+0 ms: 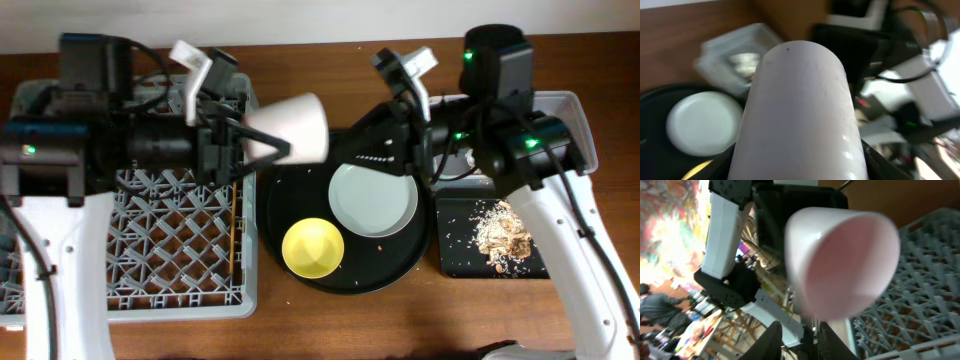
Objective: Sort waste into correct bins and load items into the dishwasher rack
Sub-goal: 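Pass the pink cup to the left gripper and set it in the rack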
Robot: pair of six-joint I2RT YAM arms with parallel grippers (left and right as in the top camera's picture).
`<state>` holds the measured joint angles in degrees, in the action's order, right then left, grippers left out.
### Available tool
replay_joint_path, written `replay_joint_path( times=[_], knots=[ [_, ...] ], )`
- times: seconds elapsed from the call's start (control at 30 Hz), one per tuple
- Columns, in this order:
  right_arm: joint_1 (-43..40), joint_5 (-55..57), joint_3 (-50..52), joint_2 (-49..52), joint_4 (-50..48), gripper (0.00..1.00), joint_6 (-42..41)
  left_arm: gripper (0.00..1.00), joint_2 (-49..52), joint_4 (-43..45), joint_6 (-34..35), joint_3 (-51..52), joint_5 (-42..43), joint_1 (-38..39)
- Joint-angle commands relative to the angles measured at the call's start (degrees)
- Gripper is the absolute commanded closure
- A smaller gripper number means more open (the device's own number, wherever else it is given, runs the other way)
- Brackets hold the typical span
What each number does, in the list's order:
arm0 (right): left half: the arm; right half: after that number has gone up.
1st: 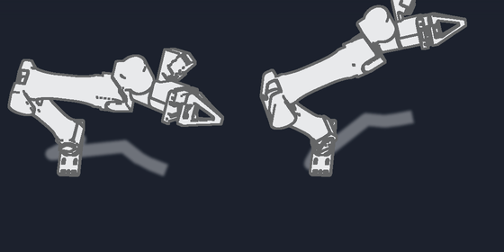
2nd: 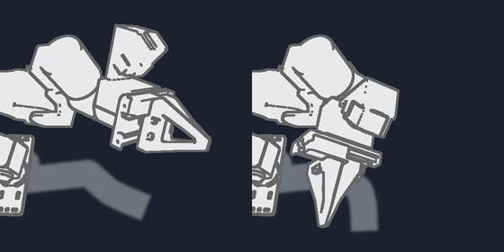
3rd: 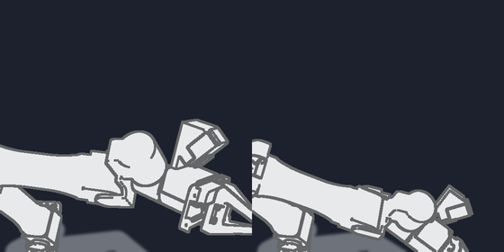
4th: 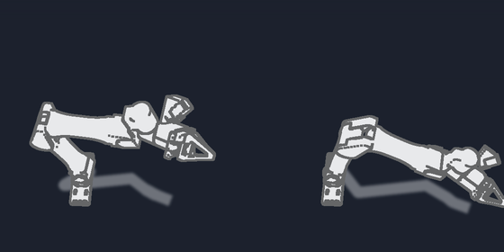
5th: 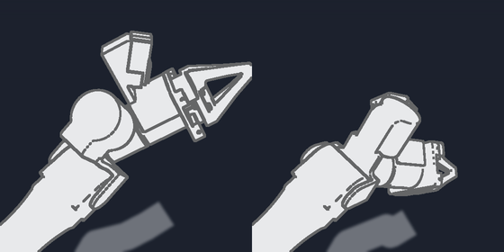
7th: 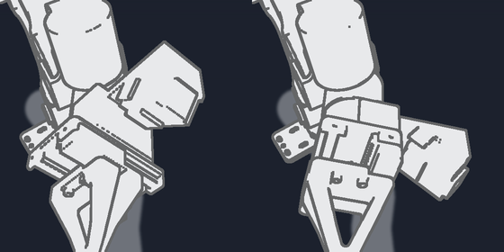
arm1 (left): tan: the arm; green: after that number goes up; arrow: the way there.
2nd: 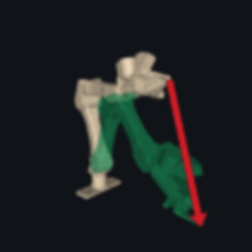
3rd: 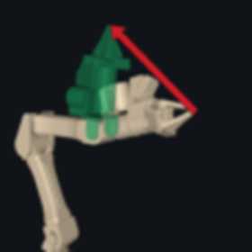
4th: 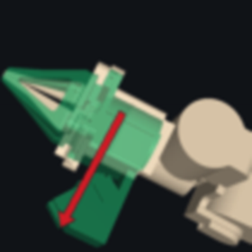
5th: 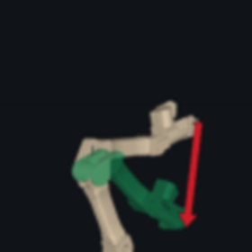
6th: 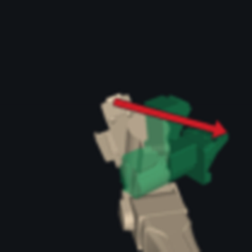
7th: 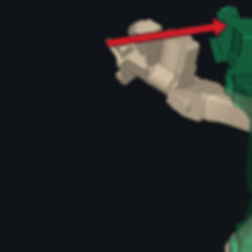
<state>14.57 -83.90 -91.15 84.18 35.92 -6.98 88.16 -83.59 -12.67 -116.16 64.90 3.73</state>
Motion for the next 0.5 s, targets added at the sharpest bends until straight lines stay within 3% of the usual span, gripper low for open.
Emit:
replay_joint_path(
  times=[0.0, 0.07, 0.13, 0.2, 0.27, 0.47],
  knots=[
    [-4.00, 1.25, 0.09, -0.33, 2.71, 0.72, 1.05, 0.65, -0.55, -2.69, 2.08, -0.24, -20.76, -4.92],
    [-6.03, 16.74, 0.24, -0.33, 15.39, 0.68, 5.77, 0.66, -0.55, -5.97, 8.59, -0.13, -41.07, -5.40],
    [-5.92, 36.92, 0.24, -0.31, 26.99, 0.68, 9.84, 0.66, -0.52, -5.70, 13.84, 1.84, -50.49, -5.40],
    [-5.92, 48.59, 0.24, -0.31, 32.87, 0.68, 9.79, 0.65, -0.48, -1.64, 14.88, 7.34, -51.43, -5.40],
    [-5.92, 52.94, 0.26, -0.31, 34.91, 0.67, 9.79, 0.66, -0.48, 5.38, 16.61, 15.72, -51.43, -5.40],
    [-5.92, 53.11, 0.39, -0.28, 35.50, 0.66, 9.79, 0.65, -0.37, 26.86, 19.54, 38.03, -53.62, -5.40]
  ],
)
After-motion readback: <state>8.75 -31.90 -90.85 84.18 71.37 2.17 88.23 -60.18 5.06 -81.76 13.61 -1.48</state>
